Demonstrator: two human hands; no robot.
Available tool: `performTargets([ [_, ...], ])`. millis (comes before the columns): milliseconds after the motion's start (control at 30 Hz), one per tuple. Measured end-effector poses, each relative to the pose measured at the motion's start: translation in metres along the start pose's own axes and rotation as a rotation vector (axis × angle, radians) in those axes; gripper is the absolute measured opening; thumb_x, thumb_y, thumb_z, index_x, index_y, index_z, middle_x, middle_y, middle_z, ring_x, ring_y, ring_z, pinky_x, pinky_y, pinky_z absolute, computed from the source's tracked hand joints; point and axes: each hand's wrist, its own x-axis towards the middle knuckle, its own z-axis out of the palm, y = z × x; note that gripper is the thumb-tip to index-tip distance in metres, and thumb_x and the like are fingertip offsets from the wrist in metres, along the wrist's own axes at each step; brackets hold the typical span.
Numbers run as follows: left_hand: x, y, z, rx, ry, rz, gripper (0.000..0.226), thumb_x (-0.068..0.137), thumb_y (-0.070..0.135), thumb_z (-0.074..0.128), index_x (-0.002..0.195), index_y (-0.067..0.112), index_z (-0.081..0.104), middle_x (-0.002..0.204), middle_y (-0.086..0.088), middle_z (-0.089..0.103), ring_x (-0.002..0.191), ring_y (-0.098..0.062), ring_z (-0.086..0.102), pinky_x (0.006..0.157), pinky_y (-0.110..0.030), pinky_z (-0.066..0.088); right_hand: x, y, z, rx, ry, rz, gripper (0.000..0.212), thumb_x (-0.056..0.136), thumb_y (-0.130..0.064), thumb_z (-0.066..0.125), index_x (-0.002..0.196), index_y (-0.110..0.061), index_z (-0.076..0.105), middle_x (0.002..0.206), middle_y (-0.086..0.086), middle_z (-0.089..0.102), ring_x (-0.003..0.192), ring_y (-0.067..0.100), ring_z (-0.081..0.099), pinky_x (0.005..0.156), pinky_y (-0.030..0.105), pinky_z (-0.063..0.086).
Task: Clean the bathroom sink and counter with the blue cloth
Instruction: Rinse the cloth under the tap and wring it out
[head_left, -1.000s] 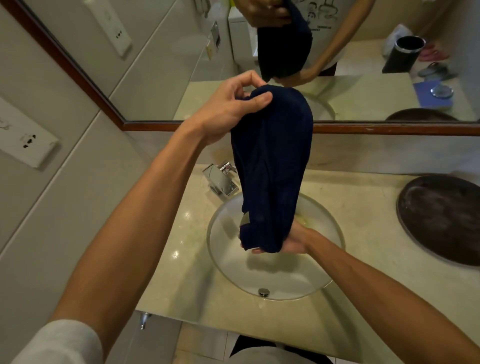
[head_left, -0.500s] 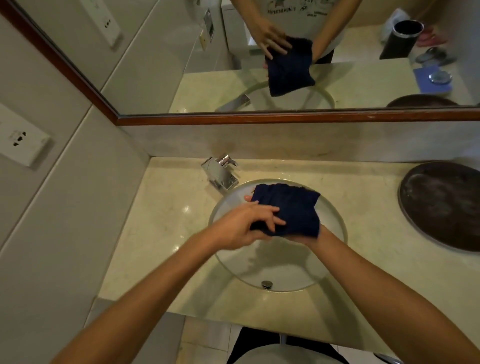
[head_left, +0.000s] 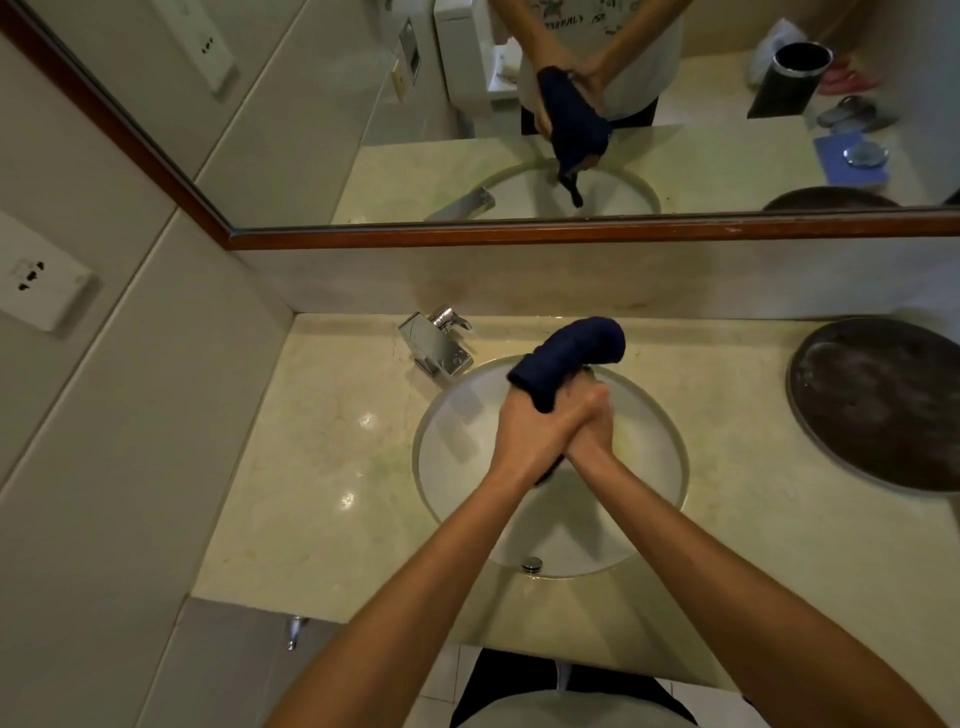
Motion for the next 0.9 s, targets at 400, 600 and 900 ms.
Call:
performTargets([
  [400,0.022,0.032,-0.071,-0.303,-0.296,-0.005,0.043,0.093,0.042,0.061,0.132,0.022,0.060,0.130,-0.002,0.071,0.124,-0.018,0.065,0.097,-0.030,0.054,0.043,0.003,-0.123,0.684,-0.572,-0.126,0.099,0.069,-0.062,0.084,0.152,-0.032,0.038,0.154,0.001,0.049,0.138,0.017,0.052,0.111,0.037,0.042],
  [600,0.030,0.050,-0.083,-0.020,-0.353,0.072,0.024,0.101,0.029,0.060,0.124,0.028,0.064,0.120,0.003,0.074,0.114,-0.014,0.070,0.092,-0.028,0.056,0.054,-0.030,-0.131,0.407,-0.478,-0.327,0.025,0.094,-0.021,0.074,0.116,-0.010,0.073,0.104,0.011,0.077,0.095,0.020,0.074,0.082,0.035,0.059],
  [900,0.043,0.054,-0.089,-0.020,-0.278,-0.027,0.026,0.102,0.036,0.060,0.123,0.022,0.067,0.120,-0.003,0.075,0.113,-0.021,0.070,0.102,-0.040,0.055,0.040,-0.048,-0.129,0.527,-0.342,-0.126,0.025,0.097,-0.025,0.070,0.114,-0.007,0.073,0.107,0.008,0.078,0.106,0.025,0.073,0.090,0.037,0.060],
])
